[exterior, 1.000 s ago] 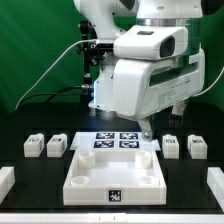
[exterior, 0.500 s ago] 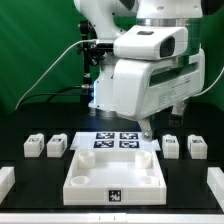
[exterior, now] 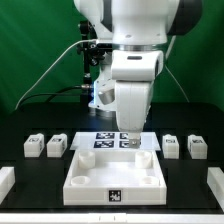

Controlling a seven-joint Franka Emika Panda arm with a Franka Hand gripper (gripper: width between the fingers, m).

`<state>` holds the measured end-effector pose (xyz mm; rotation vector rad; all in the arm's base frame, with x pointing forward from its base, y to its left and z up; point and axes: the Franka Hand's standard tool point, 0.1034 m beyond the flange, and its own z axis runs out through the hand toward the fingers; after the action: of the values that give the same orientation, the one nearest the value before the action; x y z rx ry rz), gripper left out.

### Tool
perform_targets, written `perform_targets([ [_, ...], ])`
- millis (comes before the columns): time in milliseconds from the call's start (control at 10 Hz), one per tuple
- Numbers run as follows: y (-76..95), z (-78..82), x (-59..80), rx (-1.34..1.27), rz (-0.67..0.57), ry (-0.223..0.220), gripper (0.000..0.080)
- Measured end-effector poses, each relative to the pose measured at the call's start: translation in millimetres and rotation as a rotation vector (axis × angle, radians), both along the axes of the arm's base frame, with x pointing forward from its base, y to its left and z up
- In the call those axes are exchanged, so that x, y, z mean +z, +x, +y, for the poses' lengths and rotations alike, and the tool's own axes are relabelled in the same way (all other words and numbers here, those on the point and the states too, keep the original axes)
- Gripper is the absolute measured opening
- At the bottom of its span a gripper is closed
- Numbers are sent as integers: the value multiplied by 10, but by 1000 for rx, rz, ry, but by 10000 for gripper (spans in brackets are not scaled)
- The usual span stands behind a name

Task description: Assemble one leg

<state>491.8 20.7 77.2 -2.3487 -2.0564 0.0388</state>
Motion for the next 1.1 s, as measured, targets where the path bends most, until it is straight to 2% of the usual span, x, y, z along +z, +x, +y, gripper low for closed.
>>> perform_targets([
  [300,-15,-8,-24,-3,4,0,650],
  [400,-118,-45,-133,-8,7,3,650],
  [600,-581,-217,-463,53,1,10,650],
  [700,-660,-352,-572,87,-6,15,650],
  [800,-673,-419,-651,76,-15,20,650],
  [1000,-732,-513,-728,73,-39,27,650],
  [1100,-734,-526,-730,58,-38,27,529],
])
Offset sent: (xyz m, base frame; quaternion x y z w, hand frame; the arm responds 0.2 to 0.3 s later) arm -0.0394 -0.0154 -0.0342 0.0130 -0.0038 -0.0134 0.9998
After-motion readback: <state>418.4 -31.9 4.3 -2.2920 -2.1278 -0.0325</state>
